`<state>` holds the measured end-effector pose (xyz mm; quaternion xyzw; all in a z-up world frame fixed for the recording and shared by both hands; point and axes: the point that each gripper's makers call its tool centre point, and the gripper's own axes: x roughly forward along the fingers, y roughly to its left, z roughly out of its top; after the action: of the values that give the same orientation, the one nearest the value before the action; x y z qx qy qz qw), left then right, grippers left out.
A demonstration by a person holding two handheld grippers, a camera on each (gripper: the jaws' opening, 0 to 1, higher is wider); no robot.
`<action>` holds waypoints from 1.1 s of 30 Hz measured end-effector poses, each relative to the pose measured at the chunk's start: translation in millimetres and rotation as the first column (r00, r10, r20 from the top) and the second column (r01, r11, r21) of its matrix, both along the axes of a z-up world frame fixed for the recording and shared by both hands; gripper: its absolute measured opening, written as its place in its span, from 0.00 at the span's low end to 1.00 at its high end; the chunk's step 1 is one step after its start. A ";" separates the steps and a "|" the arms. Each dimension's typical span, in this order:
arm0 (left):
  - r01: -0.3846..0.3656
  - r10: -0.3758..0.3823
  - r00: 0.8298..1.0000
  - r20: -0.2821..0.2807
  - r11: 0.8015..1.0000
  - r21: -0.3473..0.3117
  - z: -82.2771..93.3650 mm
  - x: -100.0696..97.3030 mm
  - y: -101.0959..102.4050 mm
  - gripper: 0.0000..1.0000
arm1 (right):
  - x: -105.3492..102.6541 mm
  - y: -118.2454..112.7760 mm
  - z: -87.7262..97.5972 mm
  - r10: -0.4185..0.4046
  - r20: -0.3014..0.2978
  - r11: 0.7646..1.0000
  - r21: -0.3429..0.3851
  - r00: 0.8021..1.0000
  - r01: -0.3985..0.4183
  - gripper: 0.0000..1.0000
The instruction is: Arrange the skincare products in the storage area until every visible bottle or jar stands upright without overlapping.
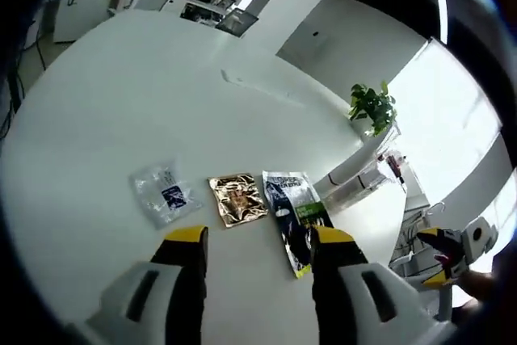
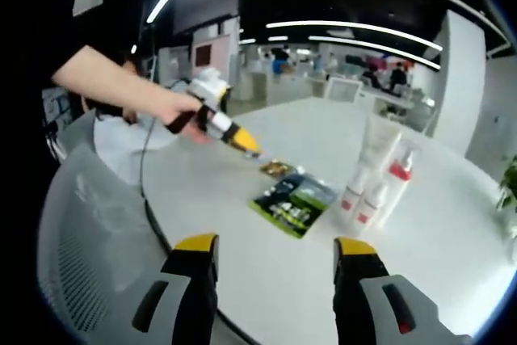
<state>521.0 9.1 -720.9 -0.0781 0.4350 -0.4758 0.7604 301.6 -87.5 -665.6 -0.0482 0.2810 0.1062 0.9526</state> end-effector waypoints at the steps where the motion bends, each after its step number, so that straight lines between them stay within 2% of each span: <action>1: 0.004 -0.004 1.000 0.010 1.000 -0.002 1.5 -1.5 1.3 0.51 | -0.1 -0.2 -0.2 0.000 -0.001 1.000 -0.002 1.000 0.000 0.58; 8: -0.007 0.008 0.998 0.055 1.000 -0.023 12.4 -16.4 15.8 0.61 | -1.3 -0.9 -1.3 -0.005 -0.007 1.000 0.008 1.000 0.006 0.58; 16: -0.025 0.027 0.995 0.100 0.999 -0.028 18.9 -22.5 30.6 0.72 | -2.3 0.3 -2.4 -0.001 -0.011 1.000 0.008 1.000 0.002 0.58; 24: -0.024 0.020 0.987 0.161 0.999 0.021 15.1 -26.3 46.1 0.86 | -3.0 -0.1 -3.1 -0.005 -0.015 1.000 0.008 1.000 0.005 0.57; 29: -0.029 0.025 0.986 0.167 0.999 0.021 17.0 -23.7 49.3 0.90 | -3.3 -1.3 -3.2 -0.010 -0.015 1.000 0.005 1.000 0.010 0.57; 33: -0.025 0.022 0.981 0.191 1.000 0.017 25.1 -26.5 51.1 0.92 | -3.7 -0.7 -4.0 -0.007 -0.020 1.000 0.005 1.000 0.008 0.57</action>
<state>494.5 60.2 -695.7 -0.0300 0.3636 -0.4679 0.8050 297.9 -88.2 -669.6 -0.0435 0.2904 0.1039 0.9503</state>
